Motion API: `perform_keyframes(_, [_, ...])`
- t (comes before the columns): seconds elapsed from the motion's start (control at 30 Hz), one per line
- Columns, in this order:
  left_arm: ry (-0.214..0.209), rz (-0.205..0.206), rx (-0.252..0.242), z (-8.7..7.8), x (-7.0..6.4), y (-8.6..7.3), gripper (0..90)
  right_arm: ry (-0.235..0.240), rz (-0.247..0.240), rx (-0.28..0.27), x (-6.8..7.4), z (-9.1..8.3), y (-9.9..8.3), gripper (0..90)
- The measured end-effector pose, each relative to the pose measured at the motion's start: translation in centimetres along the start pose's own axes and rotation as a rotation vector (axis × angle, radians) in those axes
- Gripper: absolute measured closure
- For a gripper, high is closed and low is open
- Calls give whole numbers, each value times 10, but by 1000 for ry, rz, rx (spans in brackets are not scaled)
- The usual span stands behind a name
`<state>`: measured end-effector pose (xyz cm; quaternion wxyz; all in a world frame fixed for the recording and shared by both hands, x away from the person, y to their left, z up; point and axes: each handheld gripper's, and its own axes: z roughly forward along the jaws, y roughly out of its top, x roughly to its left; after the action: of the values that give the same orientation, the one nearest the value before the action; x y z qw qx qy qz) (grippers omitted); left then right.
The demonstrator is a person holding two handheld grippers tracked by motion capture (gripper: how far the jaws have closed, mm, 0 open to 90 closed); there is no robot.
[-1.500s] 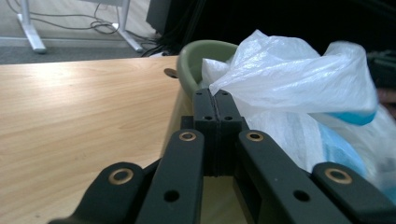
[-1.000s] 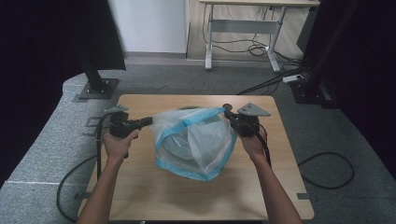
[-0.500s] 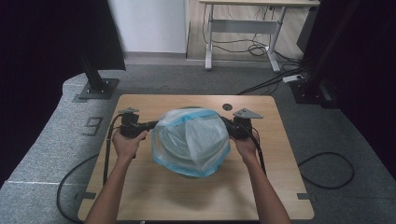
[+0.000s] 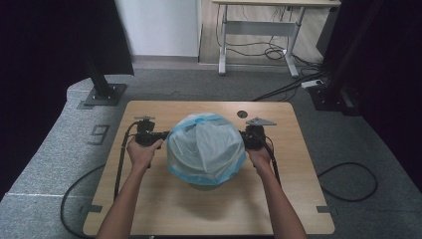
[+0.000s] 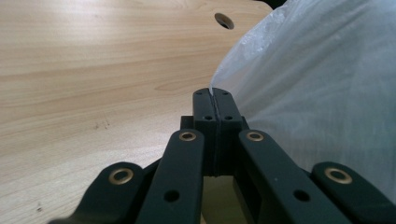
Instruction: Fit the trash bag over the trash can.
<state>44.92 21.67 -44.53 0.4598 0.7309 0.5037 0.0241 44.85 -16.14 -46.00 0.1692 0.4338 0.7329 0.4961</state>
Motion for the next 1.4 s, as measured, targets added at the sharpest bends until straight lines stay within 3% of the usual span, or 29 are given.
perform_keyframes(0.07, [3,-3,12,3,1,0,899,6,13,15,-2,3,-1,890])
perform_keyframes(0.1, [14,-1,32,7,3,-2,899,7,44,57,-7,7,-5,890])
perform_keyframes(0.13, [9,-5,36,9,4,-3,899,5,46,67,-7,8,-6,891])
perform_keyframes(0.4, [-4,1,67,8,5,-10,899,-19,44,173,-12,11,-17,890])
perform_keyframes(0.53, [5,8,74,4,6,-16,898,-22,46,198,-15,8,-27,890])
perform_keyframes(0.63, [7,8,67,1,5,-16,898,-16,56,171,-17,1,-27,870])
perform_keyframes(0.67, [6,10,65,0,5,-16,898,-24,55,151,-17,-4,-25,785])
perform_keyframes(0.77, [4,11,59,-2,5,-17,897,-81,70,67,-15,-21,-17,629])
perform_keyframes(0.9, [4,10,51,-3,5,-17,896,-106,103,-60,-17,-54,-10,576])
perform_keyframes(0.97, [5,11,44,-5,4,-17,896,-63,118,-91,-16,-72,-10,576])
perform_keyframes(1.03, [9,15,43,-6,4,-18,896,-13,101,-118,-10,-89,-16,544])
perform_keyframes(1.07, [9,14,42,-7,4,-17,896,34,79,-128,-3,-101,-22,509])
perform_keyframes(1.27, [14,16,38,-10,1,-17,896,187,-42,-145,29,-127,-38,370])
perform_keyframes(1.4, [17,21,38,-11,0,-17,897,244,-76,-153,43,-131,-35,323])
